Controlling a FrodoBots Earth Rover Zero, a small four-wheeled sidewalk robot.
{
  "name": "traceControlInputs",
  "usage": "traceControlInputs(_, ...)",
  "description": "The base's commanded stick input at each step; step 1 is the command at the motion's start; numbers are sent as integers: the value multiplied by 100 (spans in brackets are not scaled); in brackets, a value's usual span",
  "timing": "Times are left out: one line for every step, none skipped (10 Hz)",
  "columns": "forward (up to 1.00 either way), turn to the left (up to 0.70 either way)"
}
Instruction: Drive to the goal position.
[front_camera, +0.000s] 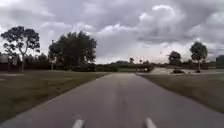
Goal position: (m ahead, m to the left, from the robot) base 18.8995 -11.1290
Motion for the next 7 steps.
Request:
traceControlInputs(85, 0)
traceControlInputs(85, 0)
traceControlInputs(85, 0)
traceControlInputs(85, 0)
traceControlInputs(85, 0)
traceControlInputs(85, 0)
traceControlInputs(85, 0)
